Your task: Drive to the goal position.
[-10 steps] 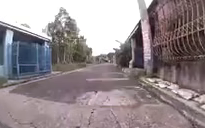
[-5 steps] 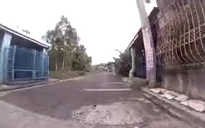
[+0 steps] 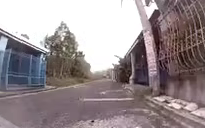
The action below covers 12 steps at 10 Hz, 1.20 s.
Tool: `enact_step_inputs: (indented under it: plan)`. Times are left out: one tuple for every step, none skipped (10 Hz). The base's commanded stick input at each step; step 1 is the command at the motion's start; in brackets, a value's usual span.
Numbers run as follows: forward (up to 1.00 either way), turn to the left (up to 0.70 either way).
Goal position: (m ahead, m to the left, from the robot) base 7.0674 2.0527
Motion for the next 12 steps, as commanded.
enact_step_inputs:
  plan:
    - [0.70, 0.00]
    - [0.70, 0.00]
    - [0.70, 0.00]
    - [0.70, 0.00]
    - [0.70, 0.00]
    - [0.70, 0.00]
    - [0.70, 0.00]
    - [0.70, 0.00]
    - [0.70, 0.00]
    - [0.70, 0.00]
    - [0.70, 0.00]
    - [0.70, 0.00]
